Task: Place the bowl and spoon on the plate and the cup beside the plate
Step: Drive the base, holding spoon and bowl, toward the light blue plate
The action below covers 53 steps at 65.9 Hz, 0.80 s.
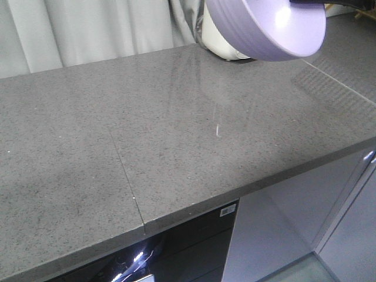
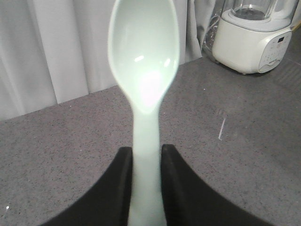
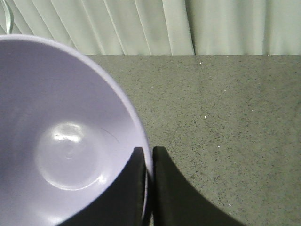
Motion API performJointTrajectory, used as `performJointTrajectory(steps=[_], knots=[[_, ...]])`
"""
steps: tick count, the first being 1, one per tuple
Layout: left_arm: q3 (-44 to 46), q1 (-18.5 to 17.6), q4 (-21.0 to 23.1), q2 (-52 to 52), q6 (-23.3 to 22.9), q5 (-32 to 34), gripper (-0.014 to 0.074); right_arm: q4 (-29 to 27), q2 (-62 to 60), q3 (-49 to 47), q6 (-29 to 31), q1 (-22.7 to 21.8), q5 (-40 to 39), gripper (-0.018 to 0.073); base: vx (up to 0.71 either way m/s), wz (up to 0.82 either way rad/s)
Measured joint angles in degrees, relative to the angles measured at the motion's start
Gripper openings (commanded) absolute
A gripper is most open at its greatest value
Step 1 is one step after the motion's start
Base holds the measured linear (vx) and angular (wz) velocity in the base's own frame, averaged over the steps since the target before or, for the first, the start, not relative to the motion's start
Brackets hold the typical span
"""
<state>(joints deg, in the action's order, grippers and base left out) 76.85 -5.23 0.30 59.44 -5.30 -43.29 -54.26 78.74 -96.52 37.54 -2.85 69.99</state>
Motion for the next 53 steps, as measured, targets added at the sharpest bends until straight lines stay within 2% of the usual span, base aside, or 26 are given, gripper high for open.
performJointTrajectory(steps=[53], knots=[[0.00, 0.00, 0.00, 0.00, 0.00, 0.00, -0.0007, 0.00, 0.00, 0.00, 0.00, 0.00, 0.00, -0.0002, -0.01, -0.18]])
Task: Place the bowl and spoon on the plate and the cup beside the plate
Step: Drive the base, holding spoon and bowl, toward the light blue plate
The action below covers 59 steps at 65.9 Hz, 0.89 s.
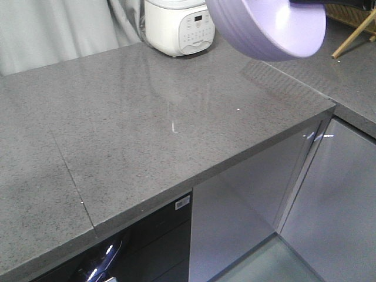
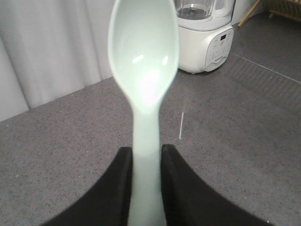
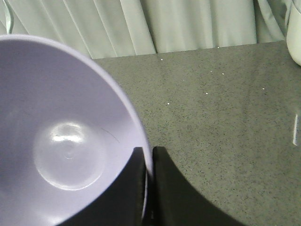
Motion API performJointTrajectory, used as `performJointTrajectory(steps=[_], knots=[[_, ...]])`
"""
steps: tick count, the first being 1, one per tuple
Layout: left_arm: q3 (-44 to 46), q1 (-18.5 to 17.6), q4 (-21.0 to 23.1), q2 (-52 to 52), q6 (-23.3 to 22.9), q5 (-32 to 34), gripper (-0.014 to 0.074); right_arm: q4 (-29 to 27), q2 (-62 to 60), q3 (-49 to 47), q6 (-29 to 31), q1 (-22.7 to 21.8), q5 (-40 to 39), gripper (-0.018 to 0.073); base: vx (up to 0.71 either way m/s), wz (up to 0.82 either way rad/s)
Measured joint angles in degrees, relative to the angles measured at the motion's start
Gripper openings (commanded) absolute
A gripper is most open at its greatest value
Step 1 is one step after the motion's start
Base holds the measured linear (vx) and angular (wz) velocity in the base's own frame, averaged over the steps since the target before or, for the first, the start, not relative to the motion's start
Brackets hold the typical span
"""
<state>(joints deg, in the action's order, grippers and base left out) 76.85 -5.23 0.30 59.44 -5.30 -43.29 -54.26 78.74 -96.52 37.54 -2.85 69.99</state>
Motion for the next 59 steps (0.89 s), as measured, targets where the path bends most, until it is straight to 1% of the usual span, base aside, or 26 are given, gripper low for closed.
performJointTrajectory(steps=[59], knots=[[0.00, 0.00, 0.00, 0.00, 0.00, 0.00, -0.0006, 0.00, 0.00, 0.00, 0.00, 0.00, 0.00, -0.0002, -0.01, -0.20]])
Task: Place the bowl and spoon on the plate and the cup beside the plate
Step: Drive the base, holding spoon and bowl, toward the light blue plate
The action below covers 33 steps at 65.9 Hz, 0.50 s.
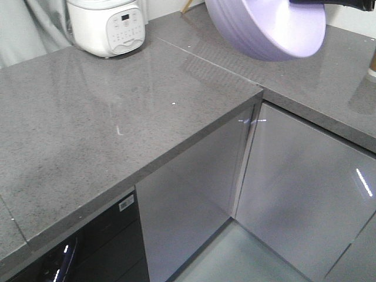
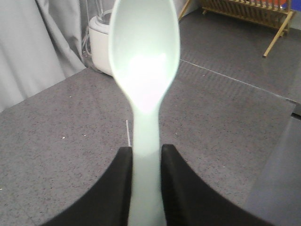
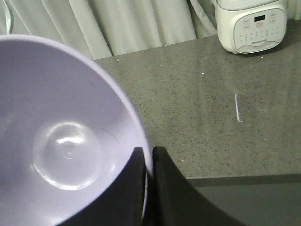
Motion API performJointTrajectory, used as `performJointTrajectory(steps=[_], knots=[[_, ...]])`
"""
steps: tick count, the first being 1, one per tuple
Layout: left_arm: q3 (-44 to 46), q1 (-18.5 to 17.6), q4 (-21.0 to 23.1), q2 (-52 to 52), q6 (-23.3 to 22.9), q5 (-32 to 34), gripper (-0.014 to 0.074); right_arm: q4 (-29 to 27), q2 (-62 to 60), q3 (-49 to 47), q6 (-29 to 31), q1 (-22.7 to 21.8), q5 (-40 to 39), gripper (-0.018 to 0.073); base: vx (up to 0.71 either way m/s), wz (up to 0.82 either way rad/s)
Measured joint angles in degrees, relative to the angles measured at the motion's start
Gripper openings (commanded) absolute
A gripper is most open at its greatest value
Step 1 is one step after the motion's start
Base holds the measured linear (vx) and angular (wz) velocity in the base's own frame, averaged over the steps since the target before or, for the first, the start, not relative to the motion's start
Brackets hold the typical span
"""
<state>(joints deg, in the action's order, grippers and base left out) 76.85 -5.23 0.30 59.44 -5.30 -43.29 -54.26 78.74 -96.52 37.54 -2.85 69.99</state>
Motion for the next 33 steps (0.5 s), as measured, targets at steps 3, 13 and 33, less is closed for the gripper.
performJointTrajectory(steps=[3, 13, 33], knots=[[0.00, 0.00, 0.00, 0.00, 0.00, 0.00, -0.0006, 0.00, 0.00, 0.00, 0.00, 0.00, 0.00, -0.0002, -0.01, -0.23], [0.00, 0.00, 0.00, 0.00, 0.00, 0.00, -0.0006, 0.00, 0.00, 0.00, 0.00, 0.00, 0.00, -0.0002, -0.01, -0.24], [0.00, 0.00, 0.00, 0.00, 0.00, 0.00, -0.0006, 0.00, 0.00, 0.00, 0.00, 0.00, 0.00, -0.0002, 0.00, -0.25]])
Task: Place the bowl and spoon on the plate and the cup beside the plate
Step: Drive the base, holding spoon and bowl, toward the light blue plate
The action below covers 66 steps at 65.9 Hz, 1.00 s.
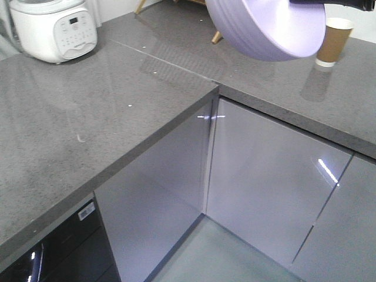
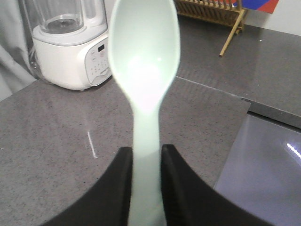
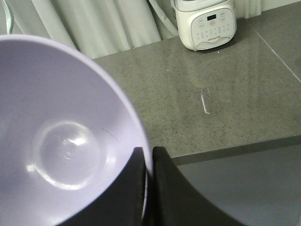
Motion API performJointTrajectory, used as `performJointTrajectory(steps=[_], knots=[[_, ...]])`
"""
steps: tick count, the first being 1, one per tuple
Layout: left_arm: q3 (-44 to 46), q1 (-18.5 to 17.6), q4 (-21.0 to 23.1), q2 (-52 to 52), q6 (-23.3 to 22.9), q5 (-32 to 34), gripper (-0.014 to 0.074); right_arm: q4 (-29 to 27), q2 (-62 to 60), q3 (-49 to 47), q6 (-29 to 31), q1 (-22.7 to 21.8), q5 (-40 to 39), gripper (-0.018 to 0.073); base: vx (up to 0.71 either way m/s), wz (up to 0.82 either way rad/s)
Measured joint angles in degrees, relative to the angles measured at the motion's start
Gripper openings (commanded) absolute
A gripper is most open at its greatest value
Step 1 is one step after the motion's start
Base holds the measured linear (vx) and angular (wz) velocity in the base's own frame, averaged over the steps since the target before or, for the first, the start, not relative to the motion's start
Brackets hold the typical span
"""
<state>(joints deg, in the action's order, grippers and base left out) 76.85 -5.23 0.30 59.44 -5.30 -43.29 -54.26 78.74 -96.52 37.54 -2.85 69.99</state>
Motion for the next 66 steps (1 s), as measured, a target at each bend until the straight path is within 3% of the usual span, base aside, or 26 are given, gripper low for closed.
performJointTrajectory(steps=[66], knots=[[0.00, 0.00, 0.00, 0.00, 0.00, 0.00, -0.0006, 0.00, 0.00, 0.00, 0.00, 0.00, 0.00, -0.0002, 0.01, -0.28]])
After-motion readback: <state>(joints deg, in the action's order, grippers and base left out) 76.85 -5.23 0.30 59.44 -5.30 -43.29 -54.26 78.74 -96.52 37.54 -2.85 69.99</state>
